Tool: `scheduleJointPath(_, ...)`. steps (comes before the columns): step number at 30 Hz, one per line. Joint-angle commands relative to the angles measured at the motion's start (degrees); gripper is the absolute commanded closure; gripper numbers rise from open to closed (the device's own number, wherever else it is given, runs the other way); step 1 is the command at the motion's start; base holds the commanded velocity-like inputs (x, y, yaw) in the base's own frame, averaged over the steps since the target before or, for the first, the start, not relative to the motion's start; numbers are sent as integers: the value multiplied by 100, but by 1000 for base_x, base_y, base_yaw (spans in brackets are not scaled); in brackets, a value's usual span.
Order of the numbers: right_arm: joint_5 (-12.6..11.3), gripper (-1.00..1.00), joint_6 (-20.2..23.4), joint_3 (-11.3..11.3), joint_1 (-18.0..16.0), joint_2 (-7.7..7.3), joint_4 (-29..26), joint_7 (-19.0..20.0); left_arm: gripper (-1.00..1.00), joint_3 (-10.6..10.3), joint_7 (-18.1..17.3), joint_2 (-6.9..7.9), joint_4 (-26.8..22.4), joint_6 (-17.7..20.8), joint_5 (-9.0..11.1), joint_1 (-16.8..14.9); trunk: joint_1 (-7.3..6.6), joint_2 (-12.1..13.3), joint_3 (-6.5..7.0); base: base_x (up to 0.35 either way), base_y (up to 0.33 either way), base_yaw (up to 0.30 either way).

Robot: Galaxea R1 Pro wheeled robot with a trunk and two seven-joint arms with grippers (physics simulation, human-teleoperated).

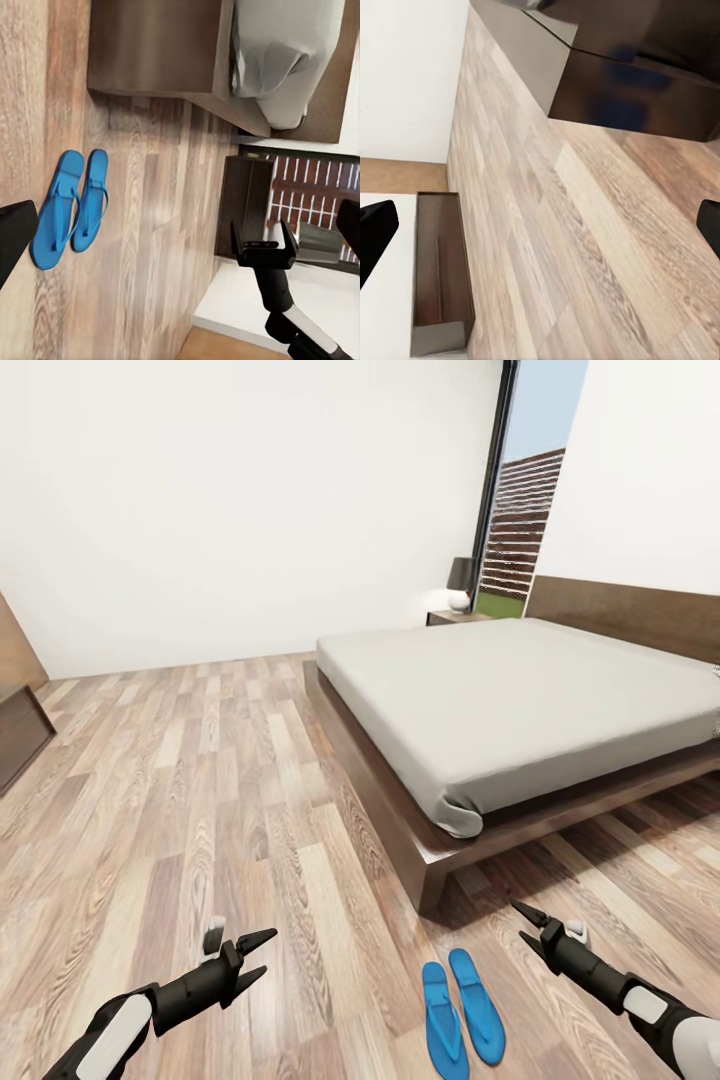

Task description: In the bedroom, move the book from the bed onto either nightstand, and place the two sandals side by side next to the bed.

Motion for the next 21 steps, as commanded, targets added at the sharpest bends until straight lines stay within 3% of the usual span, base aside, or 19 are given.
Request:
scheduleJointPath(1, -45, -100, 49, 19, -9, 9, 21, 14, -100, -15, -2, 5, 2, 23, 30, -3, -4, -1, 18, 0, 0, 0)
scheduleJointPath(21, -60, -100, 94, -6, -9, 57, 37, -38, -100, -18, 3, 5, 2, 25, 29, -3, -55, 26, 461, 0, 0, 0)
